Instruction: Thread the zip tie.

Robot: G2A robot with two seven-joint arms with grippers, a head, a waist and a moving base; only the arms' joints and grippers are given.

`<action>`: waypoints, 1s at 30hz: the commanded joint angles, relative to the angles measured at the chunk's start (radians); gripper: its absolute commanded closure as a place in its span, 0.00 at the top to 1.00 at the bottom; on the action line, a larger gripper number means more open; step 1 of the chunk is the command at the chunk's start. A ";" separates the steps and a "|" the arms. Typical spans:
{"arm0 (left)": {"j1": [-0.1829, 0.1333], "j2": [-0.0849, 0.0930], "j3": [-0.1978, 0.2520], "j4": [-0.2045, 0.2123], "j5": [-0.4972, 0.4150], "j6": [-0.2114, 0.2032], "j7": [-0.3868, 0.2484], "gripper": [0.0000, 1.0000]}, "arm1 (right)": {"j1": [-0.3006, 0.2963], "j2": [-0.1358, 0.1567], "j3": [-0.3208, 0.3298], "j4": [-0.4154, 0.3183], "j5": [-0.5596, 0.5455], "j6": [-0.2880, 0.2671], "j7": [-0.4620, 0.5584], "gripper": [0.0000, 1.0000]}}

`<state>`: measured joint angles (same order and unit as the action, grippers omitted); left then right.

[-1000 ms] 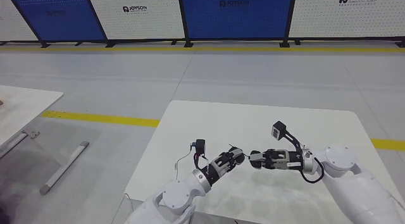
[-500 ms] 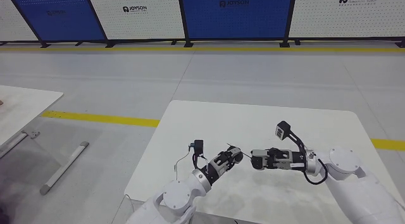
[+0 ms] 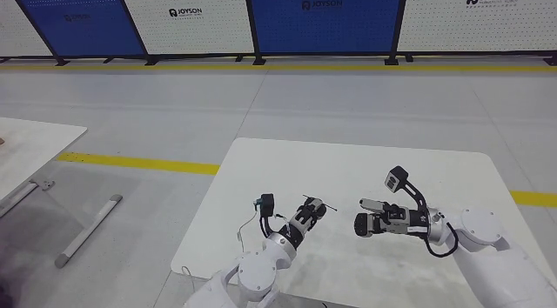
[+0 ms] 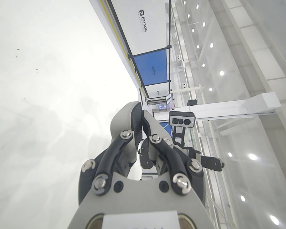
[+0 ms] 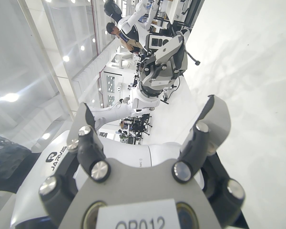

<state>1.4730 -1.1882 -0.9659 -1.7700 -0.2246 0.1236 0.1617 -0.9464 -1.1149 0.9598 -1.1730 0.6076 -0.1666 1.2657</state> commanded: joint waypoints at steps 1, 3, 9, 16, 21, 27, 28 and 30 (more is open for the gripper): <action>0.000 0.000 0.000 0.000 0.000 0.000 0.000 0.00 | 0.000 0.000 0.000 0.000 0.000 0.000 0.000 1.00; 0.000 0.000 0.000 0.000 0.000 0.000 0.000 0.00 | 0.000 0.000 0.000 0.000 0.000 0.000 0.000 1.00; -0.001 -0.005 -0.023 0.000 -0.067 -0.010 -0.018 0.00 | 0.000 0.000 0.000 0.000 0.000 0.000 0.000 1.00; 0.029 -0.003 -0.076 -0.049 -0.121 -0.065 -0.040 0.00 | 0.000 0.000 0.000 0.000 0.000 0.000 0.000 1.00; 0.051 0.010 -0.111 -0.068 -0.161 -0.091 -0.228 0.00 | 0.000 0.000 0.000 0.000 0.000 0.000 0.000 1.00; 0.051 0.010 -0.111 -0.068 -0.161 -0.091 -0.228 0.00 | 0.000 0.000 0.000 0.000 0.000 0.000 0.000 1.00; 0.051 0.010 -0.111 -0.068 -0.161 -0.091 -0.228 0.00 | 0.000 0.000 0.000 0.000 0.000 0.000 0.000 1.00; 0.050 0.010 -0.111 -0.065 -0.157 -0.092 -0.225 0.00 | 0.000 0.000 0.000 0.000 0.000 0.000 0.000 1.00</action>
<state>1.5235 -1.1779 -1.0766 -1.8374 -0.3853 0.0324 -0.0662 -0.9464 -1.1149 0.9598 -1.1730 0.6076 -0.1665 1.2657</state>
